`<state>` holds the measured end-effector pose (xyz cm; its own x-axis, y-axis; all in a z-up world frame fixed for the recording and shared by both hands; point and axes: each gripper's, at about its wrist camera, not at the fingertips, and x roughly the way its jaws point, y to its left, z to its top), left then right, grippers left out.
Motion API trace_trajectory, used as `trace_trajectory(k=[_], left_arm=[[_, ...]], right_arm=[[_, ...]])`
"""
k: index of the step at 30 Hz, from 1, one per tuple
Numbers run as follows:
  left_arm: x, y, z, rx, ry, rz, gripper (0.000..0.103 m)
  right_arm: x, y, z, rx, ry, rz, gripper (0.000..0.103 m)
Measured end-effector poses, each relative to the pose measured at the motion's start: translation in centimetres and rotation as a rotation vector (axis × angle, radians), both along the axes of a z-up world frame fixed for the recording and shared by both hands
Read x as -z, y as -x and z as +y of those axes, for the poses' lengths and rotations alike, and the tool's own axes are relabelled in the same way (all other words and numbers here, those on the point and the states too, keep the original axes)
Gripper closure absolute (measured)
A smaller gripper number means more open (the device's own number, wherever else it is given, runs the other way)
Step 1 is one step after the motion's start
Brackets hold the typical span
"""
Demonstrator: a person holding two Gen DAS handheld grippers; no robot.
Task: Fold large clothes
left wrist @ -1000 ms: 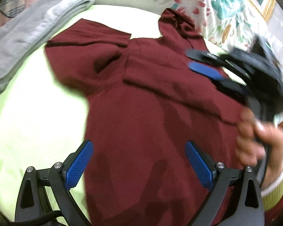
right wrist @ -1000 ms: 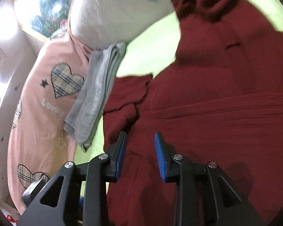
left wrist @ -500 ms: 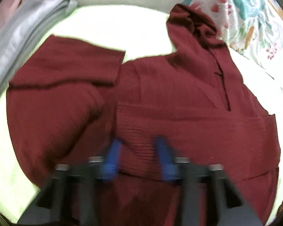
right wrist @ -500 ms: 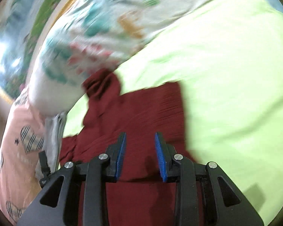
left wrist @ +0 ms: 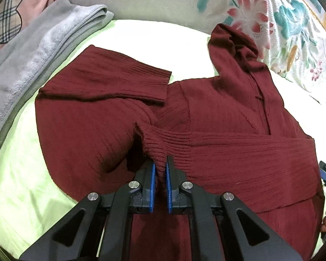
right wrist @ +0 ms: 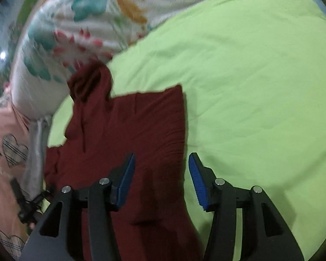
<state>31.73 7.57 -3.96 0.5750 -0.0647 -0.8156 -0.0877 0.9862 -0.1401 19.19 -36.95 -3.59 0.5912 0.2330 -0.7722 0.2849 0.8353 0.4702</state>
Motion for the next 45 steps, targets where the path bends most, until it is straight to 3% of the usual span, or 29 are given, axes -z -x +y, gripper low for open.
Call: trace_trajectory(k=[1, 2, 5, 9, 11, 14, 16, 18, 20, 22, 23, 26, 27, 29, 36, 44, 45], left_arm=[[0.0, -0.1, 0.0, -0.002, 0.005, 0.007, 0.096], [0.0, -0.1, -0.1, 0.001, 0.007, 0.012, 0.096], [-0.6, 0.1, -0.8, 0.037, 0.017, -0.002, 0.096], [0.1, 0.0, -1.6, 0.053, -0.011, 0.011, 0.094], [0.6, -0.1, -1.4, 0.048, -0.001, 0.025, 0.092], [0.6, 0.3, -1.0, 0.044, 0.006, 0.02, 0.085], [0.5, 0.7, -0.9, 0.041, 0.008, 0.022, 0.083], [0.4, 1.3, -0.7, 0.04, 0.007, 0.021, 0.078], [0.0, 2.2, -0.1, 0.039, -0.002, 0.021, 0.077], [-0.6, 2.9, 0.7, 0.034, -0.016, 0.013, 0.077], [-1.1, 3.2, 1.2, 0.032, -0.032, 0.003, 0.074], [-2.8, 2.5, 2.5, 0.025, -0.049, -0.019, 0.054], [-3.2, 1.8, 3.0, 0.031, -0.016, -0.014, 0.045], [-3.4, 0.2, 3.9, 0.018, 0.063, -0.003, 0.041], [-1.7, -5.4, 7.4, -0.074, 0.389, 0.038, 0.041], [1.5, -9.1, 10.6, -0.212, 0.616, 0.048, 0.041], [1.9, -9.6, 10.9, -0.23, 0.63, 0.049, 0.046]], right_arm=[[0.3, -0.2, 0.1, -0.013, 0.016, 0.007, 0.078], [0.3, -0.5, 0.3, -0.022, 0.059, 0.024, 0.094], [-0.8, -0.3, -0.3, -0.008, 0.13, -0.01, 0.094], [0.5, -0.4, -1.3, 0.009, 0.101, 0.032, 0.093], [0.0, 0.3, -1.4, 0.047, 0.109, 0.029, 0.087], [-2.6, 2.0, 0.1, 0.068, 0.191, -0.044, 0.087], [-3.1, 2.2, 1.8, -0.011, 0.156, -0.084, 0.086], [-1.9, 1.6, 3.6, -0.103, 0.111, -0.043, 0.084], [-0.5, 1.3, 3.8, -0.09, 0.174, 0.026, 0.084], [-0.3, 1.8, 2.8, -0.048, 0.116, 0.006, 0.084], [-0.6, 2.2, 2.5, -0.018, 0.097, 0.003, 0.084], [-2.3, 3.1, 3.5, -0.026, 0.1, -0.049, 0.079], [-2.8, 3.4, 4.2, -0.043, 0.082, -0.067, 0.075], [-3.4, 3.9, 5.7, -0.073, 0.072, -0.086, 0.072], [-3.2, 4.4, 10.2, -0.185, 0.045, -0.079, 0.072], [-1.6, 3.9, 11.7, -0.22, 0.051, -0.035, 0.071], [-1.5, 4.0, 11.7, -0.222, 0.049, -0.032, 0.072]])
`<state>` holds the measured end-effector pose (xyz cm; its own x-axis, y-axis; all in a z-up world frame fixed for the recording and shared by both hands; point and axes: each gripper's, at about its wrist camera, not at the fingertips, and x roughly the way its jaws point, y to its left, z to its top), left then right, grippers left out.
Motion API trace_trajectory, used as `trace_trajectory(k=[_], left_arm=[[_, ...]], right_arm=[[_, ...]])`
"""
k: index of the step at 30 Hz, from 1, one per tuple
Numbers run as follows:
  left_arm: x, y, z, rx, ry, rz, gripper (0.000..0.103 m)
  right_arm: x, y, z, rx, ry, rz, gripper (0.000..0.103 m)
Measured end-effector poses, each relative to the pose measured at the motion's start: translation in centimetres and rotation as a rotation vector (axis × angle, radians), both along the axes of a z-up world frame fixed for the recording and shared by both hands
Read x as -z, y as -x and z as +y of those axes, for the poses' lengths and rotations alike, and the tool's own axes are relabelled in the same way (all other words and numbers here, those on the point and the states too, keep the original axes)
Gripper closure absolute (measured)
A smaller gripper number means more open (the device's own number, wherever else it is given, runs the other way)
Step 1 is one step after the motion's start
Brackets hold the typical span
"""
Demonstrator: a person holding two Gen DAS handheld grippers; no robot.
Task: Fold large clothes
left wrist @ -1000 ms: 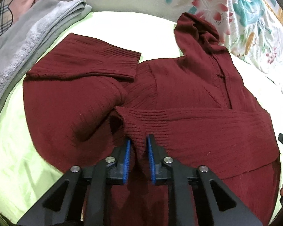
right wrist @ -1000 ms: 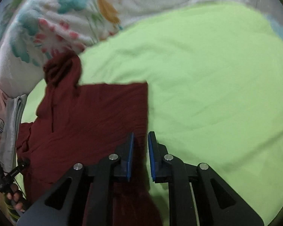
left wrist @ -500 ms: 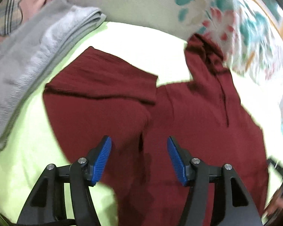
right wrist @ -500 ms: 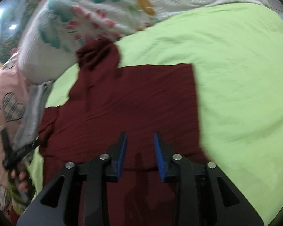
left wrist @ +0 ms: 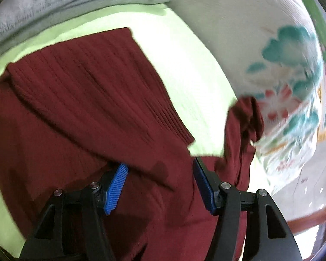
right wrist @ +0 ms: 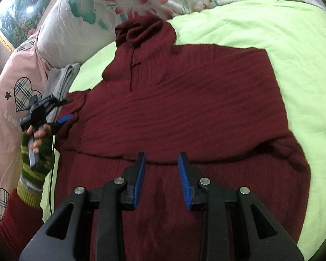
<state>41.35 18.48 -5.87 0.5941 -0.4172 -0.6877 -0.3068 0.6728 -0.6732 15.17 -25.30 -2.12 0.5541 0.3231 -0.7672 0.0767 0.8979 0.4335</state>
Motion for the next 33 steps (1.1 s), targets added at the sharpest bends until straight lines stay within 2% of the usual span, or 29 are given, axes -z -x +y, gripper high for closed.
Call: trace_trajectory(k=[1, 2, 3, 4, 8, 10, 15, 21, 24, 26, 29, 33], left_arm=[[0.2, -0.3, 0.2, -0.015, 0.001, 0.0, 0.049], [0.2, -0.6, 0.2, -0.024, -0.008, -0.002, 0.064], [0.2, -0.9, 0.1, -0.026, -0.029, -0.006, 0.092], [0.2, -1.0, 0.0, -0.017, -0.039, -0.007, 0.102], [-1.6, 0.3, -1.3, -0.009, -0.104, -0.07, 0.1], [-3.1, 1.8, -2.3, 0.006, -0.105, -0.119, 0.1], [-6.6, 5.8, -6.1, 0.073, -0.043, -0.244, 0.1], [-8.7, 9.4, -15.7, 0.242, 0.045, -0.352, 0.1], [-8.4, 10.8, -20.9, 0.339, 0.045, -0.374, 0.1], [-7.2, 11.4, -24.0, 0.393, 0.055, -0.358, 0.1], [-4.5, 11.8, -28.1, 0.461, 0.03, -0.304, 0.1], [-0.8, 11.8, -31.1, 0.51, -0.002, -0.216, 0.1]], right_arm=[[0.1, 0.0, 0.0, 0.0, 0.0, 0.002, 0.071], [0.1, 0.1, 0.0, 0.001, 0.0, 0.003, 0.071], [0.2, 0.0, -0.1, 0.001, -0.003, 0.004, 0.071], [0.2, 0.1, -0.2, 0.004, -0.006, 0.004, 0.071], [0.2, 0.6, -0.6, 0.016, -0.02, -0.006, 0.071], [0.1, 0.7, -0.8, 0.024, -0.027, -0.013, 0.071], [-0.5, 1.8, -1.9, 0.062, -0.057, -0.038, 0.071], [-1.3, 4.1, -4.2, 0.141, -0.066, -0.067, 0.071], [-1.7, 5.5, -6.0, 0.199, -0.067, -0.083, 0.071], [-1.7, 6.4, -7.4, 0.244, -0.072, -0.086, 0.071], [-1.7, 7.3, -8.9, 0.285, -0.067, -0.083, 0.071], [-1.7, 8.0, -10.0, 0.31, -0.073, -0.083, 0.071]])
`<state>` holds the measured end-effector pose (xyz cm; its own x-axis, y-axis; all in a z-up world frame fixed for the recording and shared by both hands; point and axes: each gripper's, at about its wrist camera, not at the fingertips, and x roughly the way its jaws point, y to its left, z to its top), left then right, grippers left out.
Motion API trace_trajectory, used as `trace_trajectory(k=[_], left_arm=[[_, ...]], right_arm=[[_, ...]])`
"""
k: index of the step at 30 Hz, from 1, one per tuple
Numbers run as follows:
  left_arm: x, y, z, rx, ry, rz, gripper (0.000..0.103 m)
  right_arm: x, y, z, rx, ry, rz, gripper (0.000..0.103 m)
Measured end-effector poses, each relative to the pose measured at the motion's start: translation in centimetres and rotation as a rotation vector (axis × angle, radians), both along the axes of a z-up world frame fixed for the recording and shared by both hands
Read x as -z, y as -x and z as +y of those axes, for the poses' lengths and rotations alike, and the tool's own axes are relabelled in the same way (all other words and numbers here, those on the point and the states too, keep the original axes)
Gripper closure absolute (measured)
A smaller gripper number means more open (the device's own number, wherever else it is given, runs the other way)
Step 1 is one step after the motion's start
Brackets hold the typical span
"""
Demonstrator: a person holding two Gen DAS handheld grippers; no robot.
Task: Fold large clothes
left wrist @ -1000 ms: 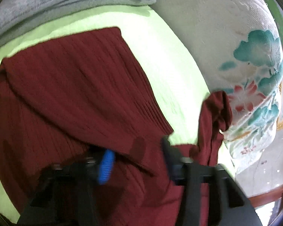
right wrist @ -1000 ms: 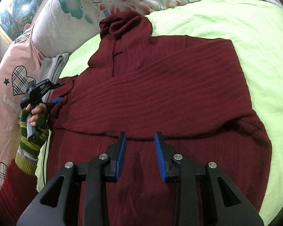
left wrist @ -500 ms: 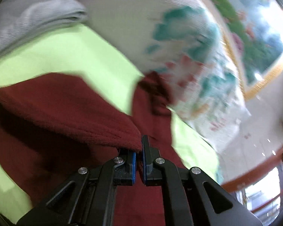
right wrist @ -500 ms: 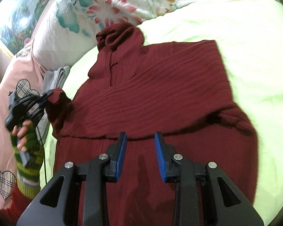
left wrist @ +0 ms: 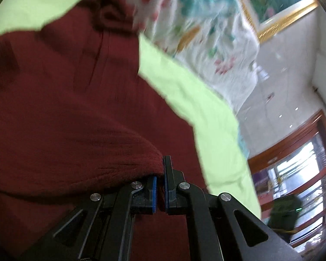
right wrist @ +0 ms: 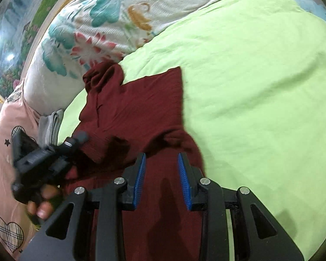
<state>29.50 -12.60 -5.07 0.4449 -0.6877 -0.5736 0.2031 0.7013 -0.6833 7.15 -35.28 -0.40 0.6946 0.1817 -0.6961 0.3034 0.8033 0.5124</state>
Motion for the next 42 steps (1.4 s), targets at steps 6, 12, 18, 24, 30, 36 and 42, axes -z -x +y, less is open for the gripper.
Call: trace_trajectory(k=[6, 12, 18, 24, 30, 36, 42], left_arm=[[2.8, 0.8, 0.2, 0.051, -0.032, 0.098, 0.081], [1.3, 4.4, 4.2, 0.035, -0.121, 0.057, 0.061], [-0.7, 7.7, 13.5, -0.157, -0.289, -0.001, 0.06], [-1.6, 8.9, 21.6, -0.35, -0.454, -0.039, 0.052], [0.2, 6.8, 23.6, -0.361, -0.52, 0.012, 0.052], [1.2, 5.1, 23.7, -0.368, -0.542, 0.022, 0.053], [1.4, 4.4, 24.1, -0.383, -0.557, 0.024, 0.056]], right_arm=[[-0.4, -0.6, 0.6, -0.02, -0.006, -0.006, 0.069], [-0.2, -2.9, 3.0, -0.117, -0.052, -0.001, 0.061], [0.9, -5.3, 5.1, -0.175, -0.09, 0.019, 0.058], [1.8, -8.0, 5.9, -0.196, -0.083, 0.07, 0.052], [3.1, -10.3, 7.4, -0.227, -0.063, 0.105, 0.039], [2.8, -11.3, 8.2, -0.243, -0.001, 0.094, 0.097], [-4.1, -8.4, 4.6, -0.112, 0.098, -0.131, 0.098]])
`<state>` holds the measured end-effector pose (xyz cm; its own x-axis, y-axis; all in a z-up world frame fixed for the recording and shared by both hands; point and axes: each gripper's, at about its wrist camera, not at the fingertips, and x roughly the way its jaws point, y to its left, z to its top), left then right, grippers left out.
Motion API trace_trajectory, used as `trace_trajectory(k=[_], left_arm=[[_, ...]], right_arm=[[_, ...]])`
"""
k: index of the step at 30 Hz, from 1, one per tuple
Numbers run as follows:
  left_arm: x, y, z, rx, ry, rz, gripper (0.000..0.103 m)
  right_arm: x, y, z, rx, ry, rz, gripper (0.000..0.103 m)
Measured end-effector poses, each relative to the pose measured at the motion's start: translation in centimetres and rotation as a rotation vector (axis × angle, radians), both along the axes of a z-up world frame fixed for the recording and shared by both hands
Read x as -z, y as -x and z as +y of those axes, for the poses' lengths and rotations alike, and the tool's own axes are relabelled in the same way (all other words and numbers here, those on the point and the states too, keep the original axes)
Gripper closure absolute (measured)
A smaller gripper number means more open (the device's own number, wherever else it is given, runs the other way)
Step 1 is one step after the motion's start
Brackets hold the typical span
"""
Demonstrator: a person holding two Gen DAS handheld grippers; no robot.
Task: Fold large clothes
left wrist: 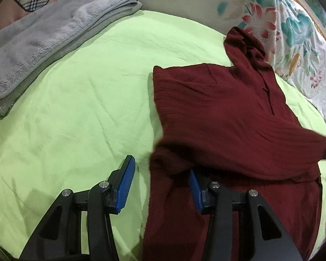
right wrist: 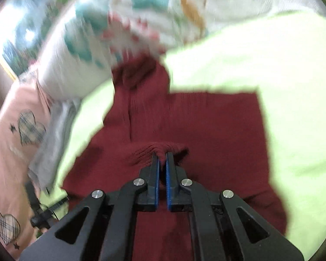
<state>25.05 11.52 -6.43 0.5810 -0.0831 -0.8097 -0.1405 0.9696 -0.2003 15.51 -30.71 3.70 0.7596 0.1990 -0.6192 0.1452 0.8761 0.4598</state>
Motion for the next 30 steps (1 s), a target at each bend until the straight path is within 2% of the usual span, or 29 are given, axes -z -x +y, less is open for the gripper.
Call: trace_trajectory(k=[1, 4, 6, 8, 10, 12, 14, 19, 22, 23, 24, 26, 28, 30], left_arm=[[0.0, 0.1, -0.2, 0.002, -0.01, -0.003, 0.056], [-0.1, 0.3, -1.0, 0.018, -0.053, -0.012, 0.06], [-0.2, 0.5, -1.4, 0.038, -0.063, -0.019, 0.073], [-0.3, 0.5, -2.0, 0.061, -0.07, -0.027, 0.079], [-0.6, 0.7, -2.4, 0.097, -0.072, -0.044, 0.079], [-0.8, 0.8, -2.3, 0.125, -0.055, -0.054, 0.07], [-0.9, 0.7, -2.0, 0.154, -0.027, -0.057, 0.064], [-1.5, 0.6, -1.2, 0.244, 0.023, -0.082, 0.063], [-1.3, 0.5, -0.9, 0.29, 0.036, -0.073, 0.063], [-1.2, 0.5, -0.8, 0.305, 0.041, -0.071, 0.063], [-1.3, 0.6, -0.7, 0.317, 0.049, -0.072, 0.063], [-1.6, 1.1, -0.3, 0.34, 0.064, -0.089, 0.062], [-2.0, 1.4, 0.0, 0.352, 0.062, -0.105, 0.06], [-2.2, 1.9, 0.4, 0.357, 0.054, -0.121, 0.06]], right_arm=[[-0.5, 0.3, -0.8, 0.019, 0.019, -0.01, 0.098], [0.5, 0.0, -2.5, 0.028, 0.021, 0.041, 0.098], [2.1, -0.4, -2.8, 0.025, 0.023, 0.094, 0.098], [3.7, -0.7, -2.5, 0.01, 0.012, 0.136, 0.098], [4.8, -0.7, -1.8, -0.002, 0.005, 0.156, 0.098], [5.3, -0.6, -1.5, -0.014, -0.004, 0.16, 0.098], [5.3, -0.5, -1.4, -0.017, 0.005, 0.161, 0.098], [4.9, -0.4, -1.7, 0.007, 0.012, 0.187, 0.094], [3.4, 0.3, -1.0, 0.029, 0.041, 0.158, 0.092], [2.8, 0.4, -0.4, 0.017, 0.043, 0.142, 0.089], [2.2, 0.3, 0.4, -0.007, 0.04, 0.127, 0.087], [1.1, -0.7, 3.2, -0.116, 0.028, 0.103, 0.067], [0.7, -2.4, 6.8, -0.247, 0.01, 0.094, 0.055], [0.7, -4.7, 11.3, -0.391, -0.011, 0.088, 0.054]])
